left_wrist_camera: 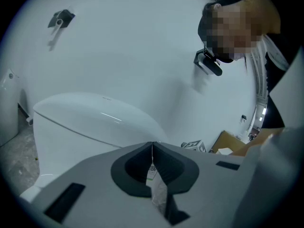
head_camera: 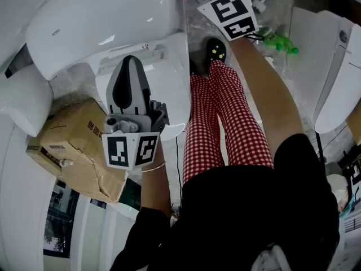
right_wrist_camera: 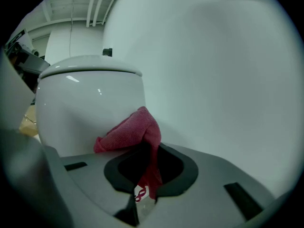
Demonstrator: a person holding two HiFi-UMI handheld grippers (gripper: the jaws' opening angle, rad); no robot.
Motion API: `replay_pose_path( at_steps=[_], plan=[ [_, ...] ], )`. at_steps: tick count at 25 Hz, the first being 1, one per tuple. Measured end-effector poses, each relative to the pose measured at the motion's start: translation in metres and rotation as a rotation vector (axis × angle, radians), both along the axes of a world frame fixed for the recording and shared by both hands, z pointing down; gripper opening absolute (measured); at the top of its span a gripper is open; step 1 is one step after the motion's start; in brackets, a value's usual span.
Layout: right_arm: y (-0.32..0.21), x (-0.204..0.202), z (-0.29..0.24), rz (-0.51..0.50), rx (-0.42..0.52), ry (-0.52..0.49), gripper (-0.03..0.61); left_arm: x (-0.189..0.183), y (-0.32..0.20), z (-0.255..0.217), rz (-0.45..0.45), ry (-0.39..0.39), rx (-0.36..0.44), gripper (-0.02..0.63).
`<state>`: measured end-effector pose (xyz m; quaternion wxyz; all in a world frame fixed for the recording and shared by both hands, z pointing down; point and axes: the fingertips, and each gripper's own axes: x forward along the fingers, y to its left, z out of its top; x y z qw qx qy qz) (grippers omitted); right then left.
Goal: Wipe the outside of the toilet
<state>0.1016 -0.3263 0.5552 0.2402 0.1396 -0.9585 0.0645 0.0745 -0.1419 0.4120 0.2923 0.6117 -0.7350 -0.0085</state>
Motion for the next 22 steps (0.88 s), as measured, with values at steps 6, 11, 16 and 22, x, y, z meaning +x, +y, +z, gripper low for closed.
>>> replay_pose_path(
  at_steps=[6, 11, 16, 22],
  plan=[
    [-0.008, -0.002, 0.003, 0.037, -0.017, -0.004, 0.06, -0.003, -0.001, -0.001, -0.004, -0.005, 0.001, 0.011],
    [-0.014, -0.004, 0.003, 0.038, -0.01, -0.013, 0.06, -0.003, -0.002, 0.001, -0.009, 0.0, -0.002, 0.011],
    [-0.028, 0.009, -0.005, 0.109, 0.004, -0.04, 0.06, -0.004, -0.004, -0.001, -0.01, -0.006, 0.001, 0.011],
    [-0.017, 0.042, -0.021, 0.155, -0.008, -0.102, 0.06, 0.001, -0.006, -0.002, 0.0, -0.007, 0.005, 0.011]
  ],
)
